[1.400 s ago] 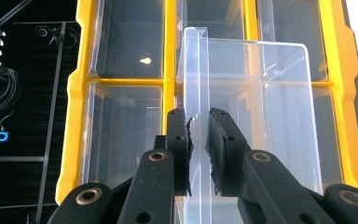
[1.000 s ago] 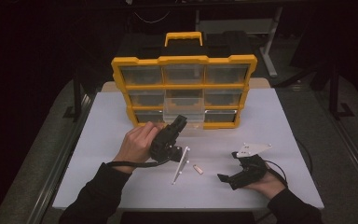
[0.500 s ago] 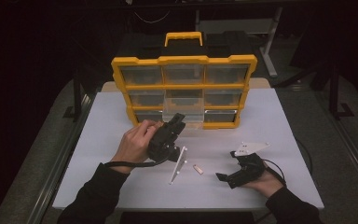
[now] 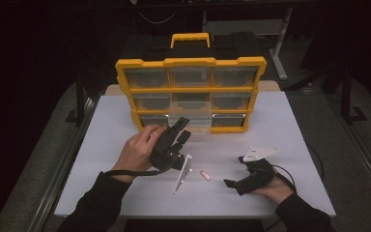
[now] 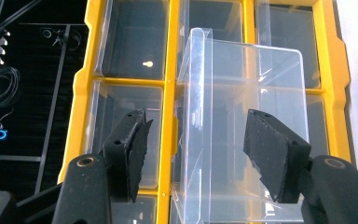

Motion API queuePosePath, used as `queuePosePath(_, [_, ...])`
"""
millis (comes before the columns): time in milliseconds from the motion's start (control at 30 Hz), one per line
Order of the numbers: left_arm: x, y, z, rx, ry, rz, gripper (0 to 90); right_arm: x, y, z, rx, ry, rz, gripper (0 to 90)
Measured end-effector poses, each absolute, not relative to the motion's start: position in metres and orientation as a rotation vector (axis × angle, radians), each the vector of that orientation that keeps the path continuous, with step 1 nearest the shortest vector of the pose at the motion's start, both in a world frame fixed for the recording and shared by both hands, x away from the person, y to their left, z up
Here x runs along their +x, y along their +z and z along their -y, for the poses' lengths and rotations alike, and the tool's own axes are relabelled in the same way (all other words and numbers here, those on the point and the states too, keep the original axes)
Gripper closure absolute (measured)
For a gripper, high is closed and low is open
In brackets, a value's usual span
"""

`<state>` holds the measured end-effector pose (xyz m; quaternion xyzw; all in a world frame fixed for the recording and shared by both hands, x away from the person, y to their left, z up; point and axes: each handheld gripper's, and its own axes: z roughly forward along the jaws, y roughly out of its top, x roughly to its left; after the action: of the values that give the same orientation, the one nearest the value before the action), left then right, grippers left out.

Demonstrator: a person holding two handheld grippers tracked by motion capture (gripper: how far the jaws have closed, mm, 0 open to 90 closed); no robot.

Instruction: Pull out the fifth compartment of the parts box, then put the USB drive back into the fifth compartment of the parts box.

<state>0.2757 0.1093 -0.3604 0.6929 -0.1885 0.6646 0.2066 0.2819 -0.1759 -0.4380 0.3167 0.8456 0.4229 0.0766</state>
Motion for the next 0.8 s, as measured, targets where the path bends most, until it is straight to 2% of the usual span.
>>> queuePosePath(433, [0.269, -0.366, -0.111, 1.919, 1.861, 0.518, 30.5, 0.280, -0.437, 0.176, 0.939, 1.268, -2.534, 0.0])
queuePosePath(800, [0.263, -0.375, -0.118, 1.924, 1.849, 0.517, 28.2, 0.280, -0.437, 0.176, 0.941, 1.261, -2.529, 0.0])
